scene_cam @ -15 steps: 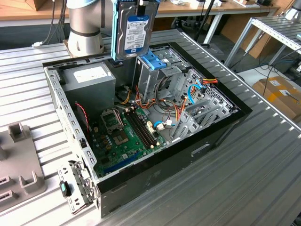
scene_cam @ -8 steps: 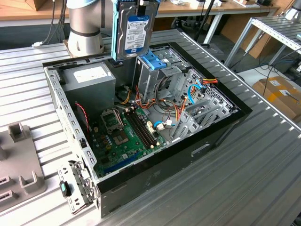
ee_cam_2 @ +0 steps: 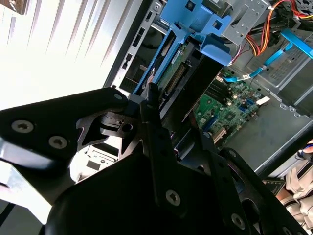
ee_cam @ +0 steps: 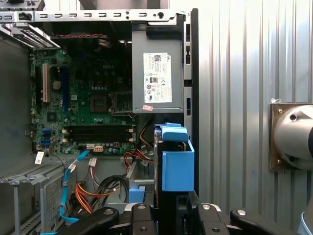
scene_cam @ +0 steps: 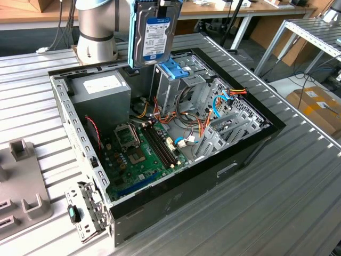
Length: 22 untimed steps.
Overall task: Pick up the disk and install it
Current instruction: 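Pick up the disk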
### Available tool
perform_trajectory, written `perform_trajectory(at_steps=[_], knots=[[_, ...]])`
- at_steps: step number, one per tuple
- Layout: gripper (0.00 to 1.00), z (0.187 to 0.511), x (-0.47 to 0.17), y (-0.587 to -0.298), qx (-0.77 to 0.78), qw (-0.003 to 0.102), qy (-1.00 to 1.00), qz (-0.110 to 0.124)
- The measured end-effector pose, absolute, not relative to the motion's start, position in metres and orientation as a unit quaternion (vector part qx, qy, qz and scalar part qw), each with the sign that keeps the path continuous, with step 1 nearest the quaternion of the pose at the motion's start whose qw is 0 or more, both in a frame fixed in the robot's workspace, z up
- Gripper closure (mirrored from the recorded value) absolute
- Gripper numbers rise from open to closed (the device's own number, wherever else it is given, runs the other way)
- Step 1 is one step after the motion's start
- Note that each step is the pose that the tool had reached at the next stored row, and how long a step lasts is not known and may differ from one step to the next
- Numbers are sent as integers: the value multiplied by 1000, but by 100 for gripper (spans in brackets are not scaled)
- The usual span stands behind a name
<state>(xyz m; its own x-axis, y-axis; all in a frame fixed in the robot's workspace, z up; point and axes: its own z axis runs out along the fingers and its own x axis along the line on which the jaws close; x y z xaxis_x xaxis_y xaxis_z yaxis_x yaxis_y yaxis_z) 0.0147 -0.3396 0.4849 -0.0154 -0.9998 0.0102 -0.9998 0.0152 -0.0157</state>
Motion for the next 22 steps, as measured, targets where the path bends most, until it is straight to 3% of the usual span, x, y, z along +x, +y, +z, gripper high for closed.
perform_trajectory(at_steps=[22], knots=[[65,485,26,-339,-702,2,712,-9]])
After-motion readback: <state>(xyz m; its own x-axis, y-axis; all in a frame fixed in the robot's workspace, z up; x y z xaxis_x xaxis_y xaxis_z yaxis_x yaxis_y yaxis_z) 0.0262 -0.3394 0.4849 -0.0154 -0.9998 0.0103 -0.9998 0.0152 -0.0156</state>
